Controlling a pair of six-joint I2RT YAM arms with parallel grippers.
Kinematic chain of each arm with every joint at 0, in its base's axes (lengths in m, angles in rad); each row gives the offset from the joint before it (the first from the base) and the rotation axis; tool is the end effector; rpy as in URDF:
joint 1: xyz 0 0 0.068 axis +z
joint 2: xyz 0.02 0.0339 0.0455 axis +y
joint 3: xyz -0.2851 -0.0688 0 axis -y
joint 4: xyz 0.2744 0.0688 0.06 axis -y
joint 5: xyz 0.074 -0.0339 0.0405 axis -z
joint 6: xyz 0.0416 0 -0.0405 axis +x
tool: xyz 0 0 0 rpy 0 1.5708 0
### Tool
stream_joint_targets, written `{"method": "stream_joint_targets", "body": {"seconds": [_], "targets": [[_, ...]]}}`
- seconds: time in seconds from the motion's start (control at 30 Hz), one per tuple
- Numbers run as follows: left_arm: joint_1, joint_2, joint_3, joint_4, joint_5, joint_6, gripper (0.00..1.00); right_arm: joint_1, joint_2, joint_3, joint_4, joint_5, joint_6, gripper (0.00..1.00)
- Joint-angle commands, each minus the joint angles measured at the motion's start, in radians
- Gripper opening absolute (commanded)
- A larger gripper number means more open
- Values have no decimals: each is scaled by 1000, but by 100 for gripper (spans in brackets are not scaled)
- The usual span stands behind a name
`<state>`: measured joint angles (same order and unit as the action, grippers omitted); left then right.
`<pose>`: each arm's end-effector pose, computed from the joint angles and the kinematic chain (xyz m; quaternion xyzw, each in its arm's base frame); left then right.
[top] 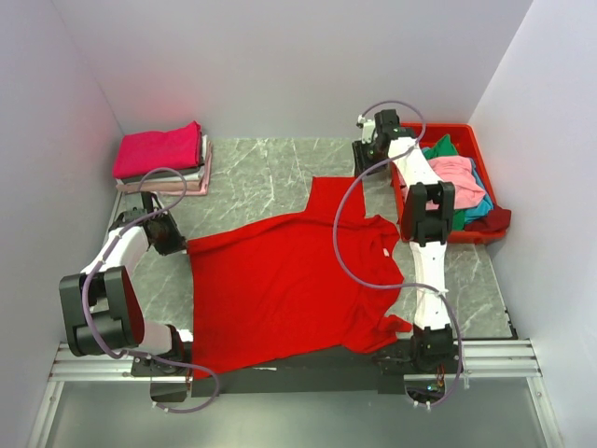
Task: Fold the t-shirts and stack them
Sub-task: Flatten the tshirt out
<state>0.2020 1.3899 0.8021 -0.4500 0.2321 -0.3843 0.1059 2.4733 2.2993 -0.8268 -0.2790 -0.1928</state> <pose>0.2845 0.0485 0.1931 -0.2477 0.9261 -0.1350 0.2503 0.5814 0.0733 0.2058 -0.1801 0.9339 0.1212 0.2840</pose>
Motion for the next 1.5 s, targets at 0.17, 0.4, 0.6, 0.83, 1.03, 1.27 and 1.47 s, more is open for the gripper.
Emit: {"method": "stream_joint_targets", "body": {"seconds": [0.17, 0.4, 0.6, 0.83, 1.03, 1.27, 1.47], "targets": [[1, -22, 2, 34, 39, 22, 0, -8, 76, 93, 54, 12, 118, 48], [2, -19, 3, 33, 39, 22, 0, -12, 121, 107, 51, 23, 122, 45], [2, -11, 3, 33, 36, 22, 0, -15, 142, 140, 19, -6, 107, 43], [1, -23, 3, 34, 27, 19, 0, -15, 118, 95, 0, -58, 85, 21], [0, -37, -3, 36, 24, 18, 0, -20, 84, 84, 17, -60, 90, 3], [0, -86, 3, 56, 15, 9, 0, -9, -28, 49, 37, -98, 73, 0], [0, -218, 89, 36, -63, -8, 0, 64, -270, -52, 32, -78, 15, 0]]}}
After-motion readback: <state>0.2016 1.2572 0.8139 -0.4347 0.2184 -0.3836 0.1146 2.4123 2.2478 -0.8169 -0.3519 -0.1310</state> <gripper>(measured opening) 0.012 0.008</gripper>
